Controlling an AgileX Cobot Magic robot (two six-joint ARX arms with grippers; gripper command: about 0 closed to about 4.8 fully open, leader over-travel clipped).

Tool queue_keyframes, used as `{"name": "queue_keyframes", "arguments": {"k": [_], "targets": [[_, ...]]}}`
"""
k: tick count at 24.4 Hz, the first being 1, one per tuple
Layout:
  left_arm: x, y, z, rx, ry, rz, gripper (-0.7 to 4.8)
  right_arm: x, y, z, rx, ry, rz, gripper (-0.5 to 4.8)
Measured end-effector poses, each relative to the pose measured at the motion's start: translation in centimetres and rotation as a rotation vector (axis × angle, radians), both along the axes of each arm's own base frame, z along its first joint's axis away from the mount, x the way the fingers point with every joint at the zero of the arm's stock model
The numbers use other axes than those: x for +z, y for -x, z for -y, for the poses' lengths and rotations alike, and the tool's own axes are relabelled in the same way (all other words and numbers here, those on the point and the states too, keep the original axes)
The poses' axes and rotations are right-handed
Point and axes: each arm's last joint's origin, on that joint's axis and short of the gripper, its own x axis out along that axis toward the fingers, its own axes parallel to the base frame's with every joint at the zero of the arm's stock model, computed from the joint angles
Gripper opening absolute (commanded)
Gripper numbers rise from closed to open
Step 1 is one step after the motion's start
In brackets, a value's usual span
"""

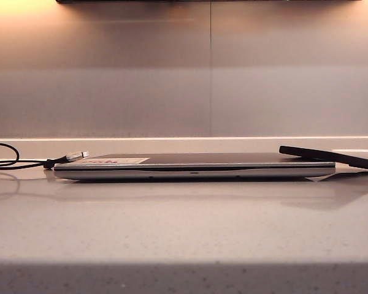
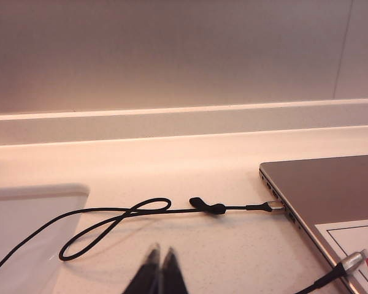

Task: Pick up the charging cable and the phone, plug the charging cable into the charging port on the phone, and finally place them back on the table.

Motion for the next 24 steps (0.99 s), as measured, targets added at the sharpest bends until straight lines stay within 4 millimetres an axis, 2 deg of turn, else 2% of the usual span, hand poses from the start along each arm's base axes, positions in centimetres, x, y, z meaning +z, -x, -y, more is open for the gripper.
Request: {"name": "queue_keyframes", "arguments": {"k": [10,13,18,24], "targets": [[0.0,0.0,0.0,0.000,0.001,-0.001,-0.06,0.0,0.0,0.0,0.000,0.000,-0.001,-0.06],[0.3,0.1,0.0,-0.006,0.069,0.007,-0.06,0.4,0.1,0.0,-0.004,0.000,-0.002,-0.05],[2.4,0.6,0.0,-0.022,0.171,0.067,-0.06,4.2,1.0,0.0,-0.003,-0.033,0.106,-0.05],[5.9,1.5,0.0,-0.034,0.190,0.160,-0.06,9.4,1.5,0.0,-0.002,-0.038,0.136,-0.06]]}}
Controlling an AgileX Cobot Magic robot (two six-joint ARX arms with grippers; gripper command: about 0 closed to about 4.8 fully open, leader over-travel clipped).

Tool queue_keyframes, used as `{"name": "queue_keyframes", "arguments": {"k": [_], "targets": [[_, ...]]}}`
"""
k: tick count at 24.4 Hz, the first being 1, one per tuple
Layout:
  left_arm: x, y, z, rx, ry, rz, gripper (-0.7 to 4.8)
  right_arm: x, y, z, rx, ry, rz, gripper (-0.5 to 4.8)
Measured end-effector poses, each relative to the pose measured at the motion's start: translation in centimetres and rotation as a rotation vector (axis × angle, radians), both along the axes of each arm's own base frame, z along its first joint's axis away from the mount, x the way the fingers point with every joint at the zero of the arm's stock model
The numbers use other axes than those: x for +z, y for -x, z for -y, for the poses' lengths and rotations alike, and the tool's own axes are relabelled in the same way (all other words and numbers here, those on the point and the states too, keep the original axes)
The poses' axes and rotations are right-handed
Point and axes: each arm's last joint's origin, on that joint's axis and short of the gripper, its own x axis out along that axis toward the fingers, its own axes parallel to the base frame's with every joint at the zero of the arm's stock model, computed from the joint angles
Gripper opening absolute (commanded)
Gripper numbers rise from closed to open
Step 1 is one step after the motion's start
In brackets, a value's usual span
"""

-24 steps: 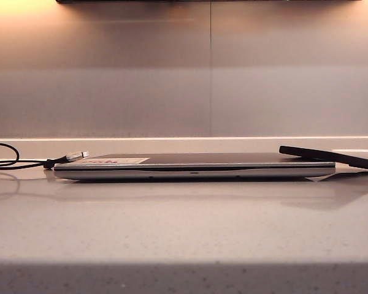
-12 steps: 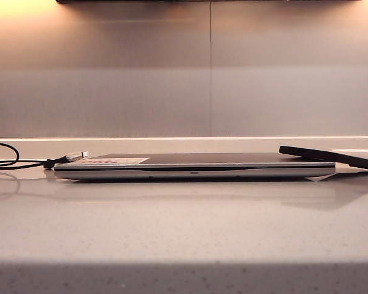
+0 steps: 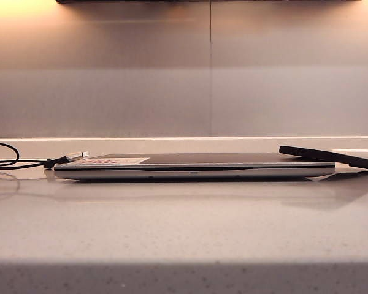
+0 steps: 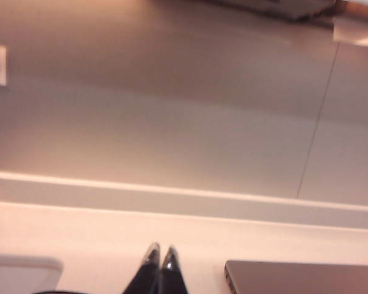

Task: Pick up the charging cable and the phone, plug the charging cable into the charging port on the phone, and finally place them back on the table.

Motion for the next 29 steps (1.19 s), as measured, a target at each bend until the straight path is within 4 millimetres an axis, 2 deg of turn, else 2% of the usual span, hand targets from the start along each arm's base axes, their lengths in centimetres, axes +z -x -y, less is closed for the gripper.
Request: {"name": "queue_keyframes", "arguments": {"k": [3,8,10,14,20,22,26,29], "targets": [[1.0,-0.3,0.0,0.000,0.002,-0.014,-0.06,2.8,-0.4,0.0,0.004,0.000,0.013,-0.06],[2.1,-1.4,0.0,0.000,0.002,-0.045,-0.06,5.5,-1.9,-0.1,0.043,0.004,-0.015,-0.06],[2.5,-2.1,0.0,0.000,0.002,-0.061,-0.06,6.0,-2.5,-0.2,0.077,0.008,-0.031,-0.05],[3.3,-3.9,0.0,0.000,0.002,-0.117,-0.06,6.6,-4.1,-1.2,0.179,0.010,-0.083,-0.05],[3.9,-6.3,0.2,-0.013,0.001,-0.184,-0.06,6.7,-4.7,-3.3,0.297,0.013,-0.093,-0.05],[3.5,-7.4,0.9,-0.056,-0.014,-0.209,-0.06,6.4,-4.8,-4.7,0.359,0.029,-0.118,-0.05],[2.7,-8.6,2.4,-0.132,-0.082,-0.234,-0.06,6.2,-4.3,-6.5,0.449,0.113,-0.115,-0.05],[1.7,-9.2,4.3,-0.219,-0.225,-0.269,-0.06,6.1,-3.6,-8.0,0.520,0.202,-0.096,-0.05]]}}
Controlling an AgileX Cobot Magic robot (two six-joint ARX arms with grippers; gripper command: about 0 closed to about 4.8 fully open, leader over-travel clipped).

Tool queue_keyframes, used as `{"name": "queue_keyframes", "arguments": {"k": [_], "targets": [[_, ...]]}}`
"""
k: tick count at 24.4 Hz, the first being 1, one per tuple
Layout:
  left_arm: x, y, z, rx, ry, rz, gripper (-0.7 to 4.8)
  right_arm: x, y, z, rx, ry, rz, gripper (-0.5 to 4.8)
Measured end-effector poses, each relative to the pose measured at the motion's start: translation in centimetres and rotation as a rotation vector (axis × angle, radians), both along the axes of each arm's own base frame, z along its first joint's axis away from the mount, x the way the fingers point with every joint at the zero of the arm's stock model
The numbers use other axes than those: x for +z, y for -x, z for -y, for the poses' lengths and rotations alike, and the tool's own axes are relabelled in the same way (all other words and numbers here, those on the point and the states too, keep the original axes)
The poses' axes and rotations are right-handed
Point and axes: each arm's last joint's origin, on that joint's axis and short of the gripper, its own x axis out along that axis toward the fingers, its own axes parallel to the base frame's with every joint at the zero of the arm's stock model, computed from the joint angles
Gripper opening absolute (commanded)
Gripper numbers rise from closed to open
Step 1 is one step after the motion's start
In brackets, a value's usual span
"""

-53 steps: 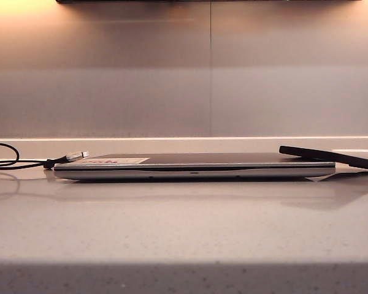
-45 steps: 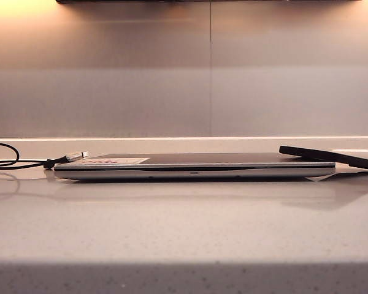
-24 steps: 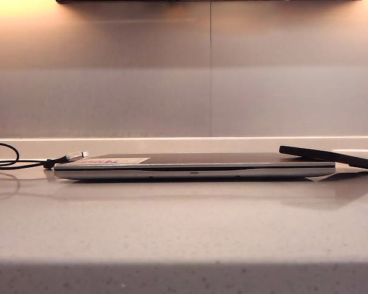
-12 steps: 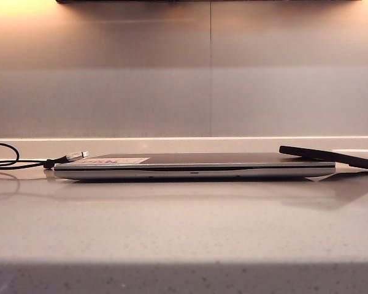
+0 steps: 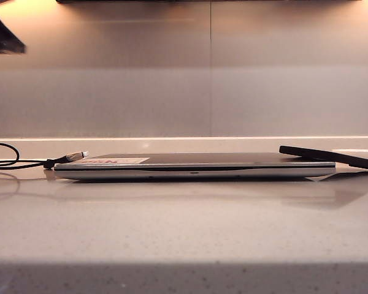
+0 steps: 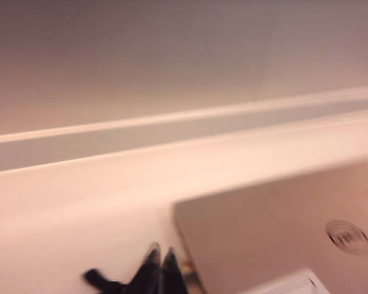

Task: Pick up the charging cable and the phone, plug the charging cable into the charging port on the phone, and finally place them back on the table.

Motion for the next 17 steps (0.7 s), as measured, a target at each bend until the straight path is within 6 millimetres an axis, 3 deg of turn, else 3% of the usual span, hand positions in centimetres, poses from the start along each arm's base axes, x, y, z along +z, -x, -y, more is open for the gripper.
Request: {"name": "queue_keyframes", "arguments": {"k": [8,17], "targets": [[-1.4,0.2,2.2,-0.150,-0.274,-0.011,-0.06,-0.3,0.8,-1.3,0.069,0.049,0.002,-0.05],[-3.1,0.6,2.1,-0.196,-0.428,-0.102,-0.06,-0.6,0.9,-1.4,0.074,0.071,-0.022,-0.05]]}}
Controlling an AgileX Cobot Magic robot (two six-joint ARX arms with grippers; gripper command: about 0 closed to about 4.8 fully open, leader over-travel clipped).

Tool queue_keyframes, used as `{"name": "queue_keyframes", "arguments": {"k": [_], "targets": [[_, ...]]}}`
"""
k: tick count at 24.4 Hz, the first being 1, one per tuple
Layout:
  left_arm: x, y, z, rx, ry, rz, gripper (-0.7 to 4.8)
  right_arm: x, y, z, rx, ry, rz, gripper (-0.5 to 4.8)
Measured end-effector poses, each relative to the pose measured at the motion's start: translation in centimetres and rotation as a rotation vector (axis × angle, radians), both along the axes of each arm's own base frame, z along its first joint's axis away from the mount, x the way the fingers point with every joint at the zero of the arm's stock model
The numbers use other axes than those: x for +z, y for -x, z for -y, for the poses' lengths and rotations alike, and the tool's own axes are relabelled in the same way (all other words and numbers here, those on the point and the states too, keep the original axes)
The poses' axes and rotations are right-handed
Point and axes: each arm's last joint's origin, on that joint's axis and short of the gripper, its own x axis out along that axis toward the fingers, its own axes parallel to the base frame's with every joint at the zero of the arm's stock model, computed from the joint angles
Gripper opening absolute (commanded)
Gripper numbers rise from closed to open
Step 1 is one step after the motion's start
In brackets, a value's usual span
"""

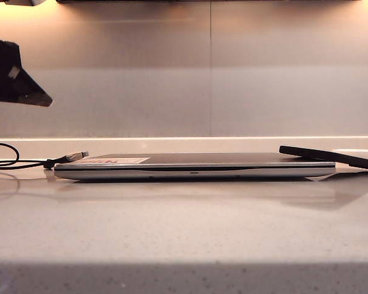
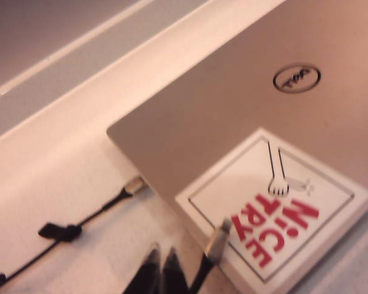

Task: Pick up the charging cable and the phone, plug the charging cable into the charging port on the phone, and finally place them back on the table.

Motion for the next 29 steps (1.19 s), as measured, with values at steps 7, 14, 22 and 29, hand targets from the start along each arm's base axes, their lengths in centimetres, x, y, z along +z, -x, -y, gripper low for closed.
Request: {"name": "queue_keyframes", "arguments": {"k": [7,14,22,29], "targets": [[-2.4,0.5,-0.2,-0.002,-0.035,-0.074,1.41,0.0,0.0,0.0,0.000,0.000,0.000,-0.05],[-2.5,0.5,-0.2,-0.018,-0.067,-0.038,1.92,0.0,0.0,0.0,0.000,0.000,0.000,-0.05],[-2.3,0.4,-0.2,-0.029,-0.097,0.000,1.92,0.0,0.0,0.0,0.000,0.000,0.000,-0.05],[-2.7,-0.4,0.1,-0.033,-0.107,0.014,1.92,0.0,0.0,0.0,0.000,0.000,0.000,-0.05]]}}
